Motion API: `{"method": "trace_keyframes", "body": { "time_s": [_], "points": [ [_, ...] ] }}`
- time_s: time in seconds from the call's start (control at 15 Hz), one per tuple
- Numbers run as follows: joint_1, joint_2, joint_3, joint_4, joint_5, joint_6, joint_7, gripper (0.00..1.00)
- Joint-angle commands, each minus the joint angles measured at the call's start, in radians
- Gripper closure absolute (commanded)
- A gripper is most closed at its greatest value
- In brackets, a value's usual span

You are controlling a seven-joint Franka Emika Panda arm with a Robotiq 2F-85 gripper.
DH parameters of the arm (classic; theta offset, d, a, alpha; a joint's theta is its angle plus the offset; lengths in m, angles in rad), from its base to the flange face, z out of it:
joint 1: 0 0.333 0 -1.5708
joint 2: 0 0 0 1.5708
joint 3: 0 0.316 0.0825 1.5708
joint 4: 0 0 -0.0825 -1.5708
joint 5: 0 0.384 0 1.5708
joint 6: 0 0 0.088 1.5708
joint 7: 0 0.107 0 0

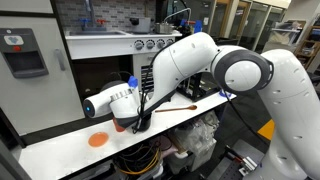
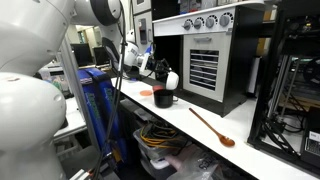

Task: Pour the contents from the white bowl into the black cup then put the white bowl on the shelf

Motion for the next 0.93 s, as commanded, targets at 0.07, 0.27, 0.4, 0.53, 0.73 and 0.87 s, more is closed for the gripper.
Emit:
{"method": "trace_keyframes", "body": {
  "time_s": [0.07,0.27,0.4,0.53,0.73,0.87],
  "points": [
    [0.012,0.023,0.011,0.006,-0.053,-0.034,0.008,0.99],
    [0.017,0.024,0.012,0.001,-0.072,-0.041,0.011,0.99],
    [0.017,0.023,0.015,0.0,-0.082,-0.051,0.01,0.99],
    [0.018,0.024,0.018,0.001,-0.088,-0.062,0.01,0.99],
    [0.018,0.021,0.022,-0.004,-0.09,-0.082,0.002,0.99],
    [0.018,0.018,0.027,-0.008,-0.087,-0.095,-0.003,0.99]
  ]
}}
